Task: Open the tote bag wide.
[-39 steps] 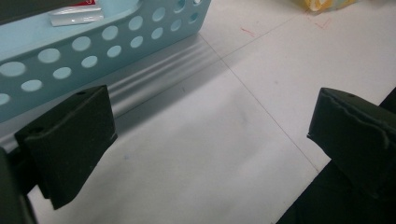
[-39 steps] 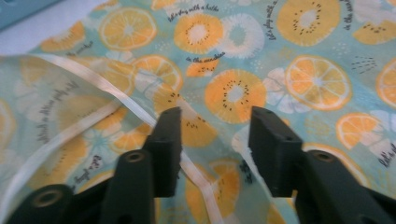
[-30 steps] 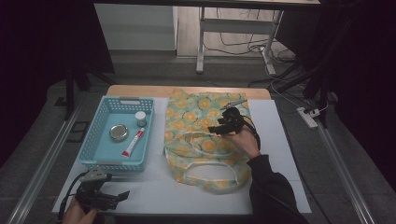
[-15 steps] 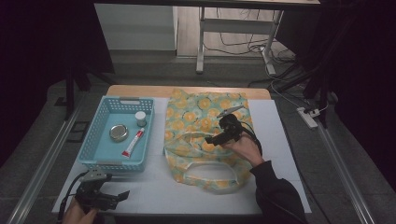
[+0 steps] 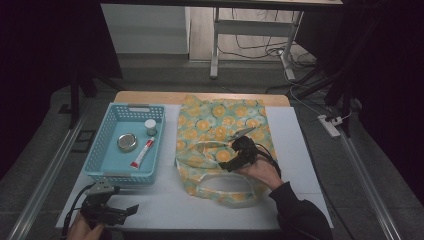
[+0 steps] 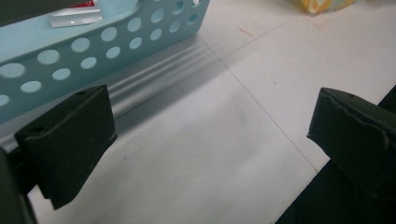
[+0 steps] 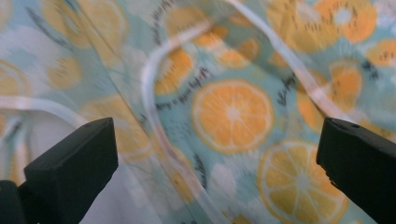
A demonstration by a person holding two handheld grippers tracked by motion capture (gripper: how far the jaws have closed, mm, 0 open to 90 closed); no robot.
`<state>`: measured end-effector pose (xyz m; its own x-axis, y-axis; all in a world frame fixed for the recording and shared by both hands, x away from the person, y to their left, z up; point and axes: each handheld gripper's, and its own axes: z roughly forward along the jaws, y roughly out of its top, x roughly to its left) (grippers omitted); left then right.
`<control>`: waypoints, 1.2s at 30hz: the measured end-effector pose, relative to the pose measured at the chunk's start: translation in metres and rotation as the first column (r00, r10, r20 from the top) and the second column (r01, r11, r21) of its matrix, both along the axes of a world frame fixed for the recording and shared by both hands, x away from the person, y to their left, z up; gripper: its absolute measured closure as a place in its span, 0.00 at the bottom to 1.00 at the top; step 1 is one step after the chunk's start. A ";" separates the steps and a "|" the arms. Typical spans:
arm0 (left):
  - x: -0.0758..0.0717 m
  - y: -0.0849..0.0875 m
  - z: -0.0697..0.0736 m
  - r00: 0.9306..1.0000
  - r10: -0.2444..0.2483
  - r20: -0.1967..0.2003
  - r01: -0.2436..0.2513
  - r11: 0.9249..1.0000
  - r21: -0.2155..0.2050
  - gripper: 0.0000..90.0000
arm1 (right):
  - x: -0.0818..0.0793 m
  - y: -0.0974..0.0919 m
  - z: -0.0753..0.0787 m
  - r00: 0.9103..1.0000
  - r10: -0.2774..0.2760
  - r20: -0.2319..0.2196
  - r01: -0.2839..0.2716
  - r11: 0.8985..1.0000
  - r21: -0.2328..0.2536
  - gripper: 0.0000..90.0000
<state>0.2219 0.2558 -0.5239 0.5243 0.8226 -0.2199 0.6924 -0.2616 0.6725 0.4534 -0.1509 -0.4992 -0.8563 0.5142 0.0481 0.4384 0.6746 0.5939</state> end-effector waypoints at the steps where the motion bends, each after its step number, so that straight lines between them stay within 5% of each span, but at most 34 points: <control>1: 0.000 0.000 0.000 1.000 0.000 0.000 0.000 1.000 0.000 0.00 | 0.001 -0.001 -0.003 1.000 -0.003 -0.002 0.003 1.000 -0.006 0.00; 7: 0.000 0.000 0.000 1.000 -0.001 0.000 0.001 1.000 0.001 0.00 | 0.000 -0.003 -0.022 1.000 0.005 -0.015 -0.006 0.999 -0.042 0.00; 13: 0.000 0.000 0.000 1.000 -0.003 0.000 0.003 1.000 0.003 0.01 | -0.006 0.000 -0.027 0.998 0.044 0.047 -0.040 0.996 -0.086 0.03; 28: 0.000 -0.001 0.000 1.000 -0.004 -0.002 0.004 1.000 0.009 0.01 | -0.023 0.001 -0.015 0.986 0.165 0.028 -0.163 0.985 -0.063 0.82; 36: 0.000 -0.001 0.000 1.000 -0.005 -0.003 0.005 1.000 0.011 0.01 | -0.015 -0.004 -0.015 0.990 0.141 -0.026 -0.141 0.990 -0.015 0.99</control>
<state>0.2221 0.2546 -0.5240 0.5281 0.8223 -0.2120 0.6927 -0.2728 0.6676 0.4383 -0.1552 -0.5144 -0.9189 0.3895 0.0622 0.3526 0.7404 0.5723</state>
